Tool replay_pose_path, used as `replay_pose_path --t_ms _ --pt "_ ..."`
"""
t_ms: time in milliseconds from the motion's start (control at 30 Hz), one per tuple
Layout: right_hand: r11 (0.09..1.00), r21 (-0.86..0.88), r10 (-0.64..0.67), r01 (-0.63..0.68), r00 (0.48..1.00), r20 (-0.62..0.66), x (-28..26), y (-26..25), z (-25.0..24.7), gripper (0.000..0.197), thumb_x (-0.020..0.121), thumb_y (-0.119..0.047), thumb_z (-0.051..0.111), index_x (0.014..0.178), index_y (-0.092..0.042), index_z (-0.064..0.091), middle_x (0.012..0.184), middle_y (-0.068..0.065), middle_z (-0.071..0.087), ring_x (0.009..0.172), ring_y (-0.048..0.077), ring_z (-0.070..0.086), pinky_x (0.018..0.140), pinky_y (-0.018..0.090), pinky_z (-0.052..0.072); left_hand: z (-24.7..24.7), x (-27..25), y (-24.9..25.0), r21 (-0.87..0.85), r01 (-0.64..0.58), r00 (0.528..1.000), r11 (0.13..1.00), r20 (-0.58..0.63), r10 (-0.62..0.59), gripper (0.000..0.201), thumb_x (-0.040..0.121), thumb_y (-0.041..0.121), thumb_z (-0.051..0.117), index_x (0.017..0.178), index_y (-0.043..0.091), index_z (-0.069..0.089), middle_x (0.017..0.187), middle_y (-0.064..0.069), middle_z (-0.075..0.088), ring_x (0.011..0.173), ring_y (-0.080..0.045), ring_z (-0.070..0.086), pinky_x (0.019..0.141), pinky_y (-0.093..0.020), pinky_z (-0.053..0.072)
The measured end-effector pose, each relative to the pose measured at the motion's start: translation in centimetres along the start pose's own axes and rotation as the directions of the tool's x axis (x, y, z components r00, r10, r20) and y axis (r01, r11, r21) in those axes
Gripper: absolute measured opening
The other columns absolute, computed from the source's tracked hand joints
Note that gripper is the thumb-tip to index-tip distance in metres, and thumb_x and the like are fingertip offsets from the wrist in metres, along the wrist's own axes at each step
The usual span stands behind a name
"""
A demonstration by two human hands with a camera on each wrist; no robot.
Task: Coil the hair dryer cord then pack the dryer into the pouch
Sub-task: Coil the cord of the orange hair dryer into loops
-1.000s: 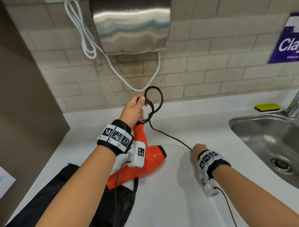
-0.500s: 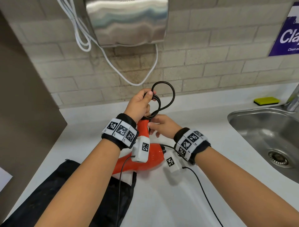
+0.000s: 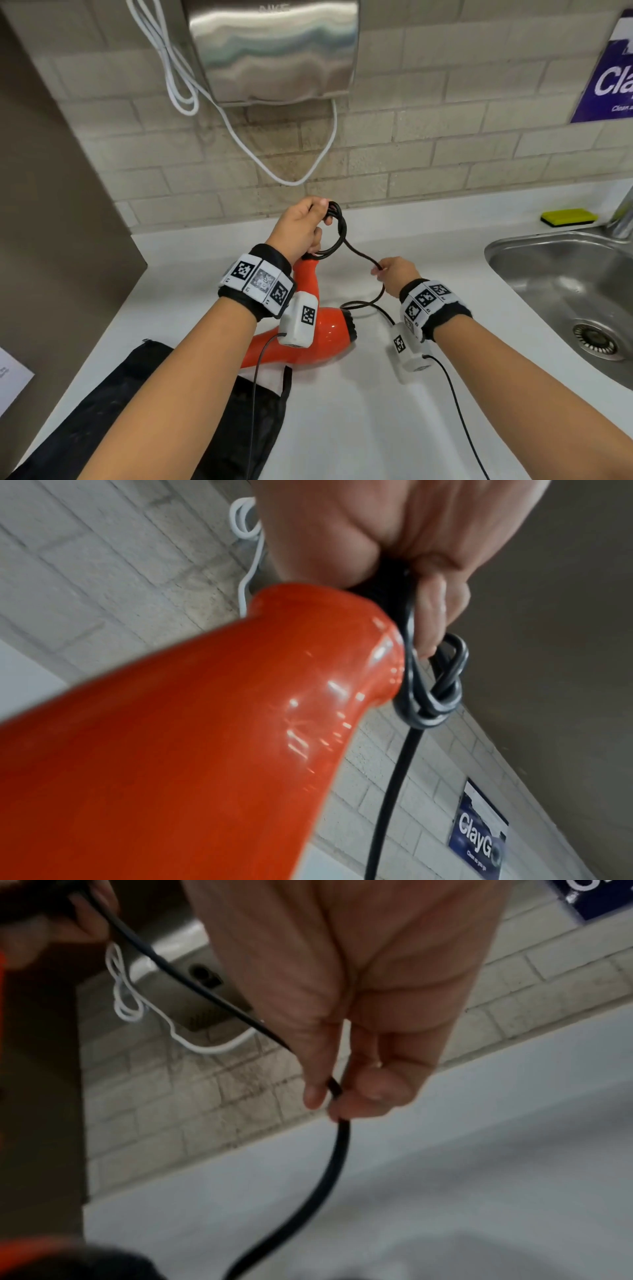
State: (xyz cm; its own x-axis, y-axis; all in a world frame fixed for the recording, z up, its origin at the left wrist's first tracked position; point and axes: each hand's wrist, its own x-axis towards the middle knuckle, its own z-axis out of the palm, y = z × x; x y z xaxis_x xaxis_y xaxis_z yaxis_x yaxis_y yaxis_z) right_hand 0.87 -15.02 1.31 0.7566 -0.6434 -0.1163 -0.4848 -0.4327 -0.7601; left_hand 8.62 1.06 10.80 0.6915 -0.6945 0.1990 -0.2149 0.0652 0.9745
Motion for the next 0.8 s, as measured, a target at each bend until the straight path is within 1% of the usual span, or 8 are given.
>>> replay_pose_path --t_ms 67,167,233,367,500,633,733,800 --pt "0.989 0.018 -0.147 0.148 0.987 -0.073 -0.8 -1.4 -0.6 0.038 0.088 0.008 0.037 0.116 -0.007 0.058 0.112 0.017 0.060 0.101 0.029 0.059 0.075 0.024 0.042 0.1 0.1 0.0 0.013 -0.007 1.000 1.000 0.002 0.007 0.022 0.099 0.021 0.034 0.085 0.013 0.049 0.073 0.001 0.045 0.031 -0.002 0.026 0.035 -0.017 0.022" --pt "0.838 0.283 -0.400 0.466 0.878 -0.263 -2.9 -5.0 -1.5 0.032 0.093 0.000 0.037 0.117 -0.008 0.056 0.104 0.009 0.059 0.080 0.012 0.058 0.069 0.016 0.045 0.1 0.3 -0.1 0.030 -0.010 1.000 0.999 0.001 0.010 0.022 0.099 0.021 0.034 0.084 0.014 0.049 0.072 0.001 0.045 0.031 -0.002 0.026 0.036 -0.018 0.021" --pt "0.738 0.369 -0.479 0.566 0.823 -0.304 -3.7 -7.1 -1.9 0.025 0.094 -0.006 0.040 0.109 -0.010 0.060 0.094 0.003 0.061 0.074 0.011 0.056 0.072 0.021 0.047 0.2 0.3 -0.1 0.042 -0.019 1.000 0.999 0.005 0.019 0.022 0.099 0.021 0.034 0.084 0.015 0.049 0.072 0.001 0.045 0.031 -0.003 0.027 0.035 -0.018 0.022" --pt "0.673 0.504 -0.482 0.541 0.838 -0.255 -4.1 -8.8 -2.0 0.019 0.086 0.000 0.056 0.075 -0.016 0.056 0.073 -0.002 0.061 0.071 0.013 0.057 0.075 0.027 0.048 0.4 0.2 0.0 0.052 -0.031 0.999 0.998 0.010 0.031 0.025 0.100 0.020 0.032 0.082 0.016 0.048 0.070 0.000 0.043 0.031 -0.003 0.027 0.036 -0.017 0.022" --pt "0.700 0.429 -0.516 0.571 0.820 -0.248 -4.0 -8.8 -1.3 0.033 0.078 0.000 0.066 0.066 -0.023 0.044 0.070 -0.002 0.053 0.069 0.016 0.052 0.073 0.032 0.045 0.6 0.1 0.1 0.060 -0.022 0.999 0.998 0.026 0.021 0.028 0.100 0.022 0.030 0.081 0.020 0.050 0.059 -0.005 0.033 0.031 -0.003 0.025 0.037 -0.019 0.020" --pt "0.692 0.398 -0.570 0.603 0.794 -0.212 -4.0 -8.5 -0.8 0.031 0.084 -0.004 0.059 0.081 -0.025 0.037 0.082 -0.003 0.047 0.077 0.020 0.050 0.074 0.040 0.045 0.6 -0.1 0.3 -0.001 -0.017 0.997 1.000 0.069 0.017 0.029 0.100 0.020 0.029 0.082 0.017 0.051 0.048 0.004 0.038 0.031 -0.002 0.024 0.036 -0.017 0.021" --pt "0.723 0.310 -0.620 0.618 0.778 -0.103 -4.2 -8.2 -0.8 0.013 0.092 -0.015 0.049 0.102 -0.010 0.042 0.093 0.006 0.054 0.085 0.020 0.055 0.080 0.040 0.047 0.4 -0.3 0.5 0.028 -0.017 0.995 0.999 0.097 0.014 0.021 0.098 0.019 0.038 0.082 0.017 0.051 0.051 -0.001 0.037 0.031 -0.002 0.026 0.034 -0.016 0.021" --pt "0.760 0.274 -0.604 0.589 0.796 -0.038 -4.2 -8.0 -0.8 0.026 0.095 -0.020 0.042 0.113 -0.001 0.044 0.092 0.007 0.058 0.082 0.019 0.058 0.079 0.037 0.048 0.5 -0.4 0.5 0.038 -0.019 0.995 0.999 0.099 0.015 0.017 0.096 0.015 0.042 0.083 0.017 0.051 0.057 -0.004 0.033 0.030 -0.002 0.026 0.033 -0.015 0.021"
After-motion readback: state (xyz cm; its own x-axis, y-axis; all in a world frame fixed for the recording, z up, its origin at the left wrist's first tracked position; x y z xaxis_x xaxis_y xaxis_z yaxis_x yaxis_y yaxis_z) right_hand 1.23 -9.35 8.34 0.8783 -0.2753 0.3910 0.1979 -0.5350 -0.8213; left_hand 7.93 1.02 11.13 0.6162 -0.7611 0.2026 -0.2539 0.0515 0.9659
